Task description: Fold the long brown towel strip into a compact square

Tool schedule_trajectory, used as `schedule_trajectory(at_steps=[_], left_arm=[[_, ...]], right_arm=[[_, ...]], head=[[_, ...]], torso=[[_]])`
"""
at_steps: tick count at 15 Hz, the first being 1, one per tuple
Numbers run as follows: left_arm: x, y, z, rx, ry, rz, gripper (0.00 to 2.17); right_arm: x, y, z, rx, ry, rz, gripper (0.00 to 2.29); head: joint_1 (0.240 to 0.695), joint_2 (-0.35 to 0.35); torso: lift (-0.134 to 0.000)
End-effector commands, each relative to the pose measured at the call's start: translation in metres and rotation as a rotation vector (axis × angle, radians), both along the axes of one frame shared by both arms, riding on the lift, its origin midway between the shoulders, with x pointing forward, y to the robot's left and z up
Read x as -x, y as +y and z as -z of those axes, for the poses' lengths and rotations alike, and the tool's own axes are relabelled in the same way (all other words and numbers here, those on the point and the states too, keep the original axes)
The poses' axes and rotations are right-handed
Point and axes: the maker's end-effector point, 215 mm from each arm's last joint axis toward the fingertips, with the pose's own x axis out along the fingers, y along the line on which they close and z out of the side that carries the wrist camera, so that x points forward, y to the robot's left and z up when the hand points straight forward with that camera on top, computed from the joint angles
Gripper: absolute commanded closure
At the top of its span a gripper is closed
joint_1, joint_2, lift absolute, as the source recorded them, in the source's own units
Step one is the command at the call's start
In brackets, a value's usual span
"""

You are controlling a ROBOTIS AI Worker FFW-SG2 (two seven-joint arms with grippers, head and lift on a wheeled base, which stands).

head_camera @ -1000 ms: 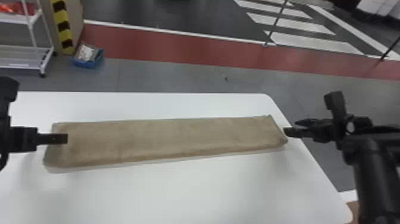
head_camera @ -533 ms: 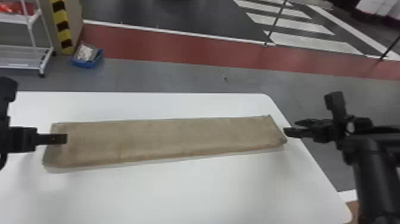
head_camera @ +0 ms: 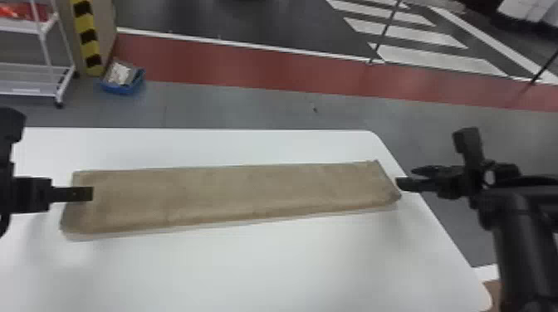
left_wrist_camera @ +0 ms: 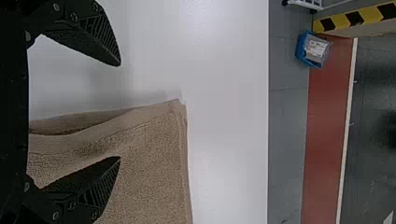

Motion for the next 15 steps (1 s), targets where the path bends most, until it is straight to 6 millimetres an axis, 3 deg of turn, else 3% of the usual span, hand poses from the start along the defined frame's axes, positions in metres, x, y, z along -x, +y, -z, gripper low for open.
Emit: schedule_trajectory(at_steps=[1,15], left_arm=[[0.000,0.000,0.001,-0.001,0.002,0.000,0.20],[0.005,-0.013,0.010,-0.003,0.020,0.025,0.30]], right_arm=[[0.001,0.000,0.001,-0.002,0.005,0.002,0.41],[0.005,-0.001,0.004,-0.005,0.005,0.002,0.41]], head=[[0.695,-0.296],[0.695,-0.312]], torso=[[-0.124],[-0.124]])
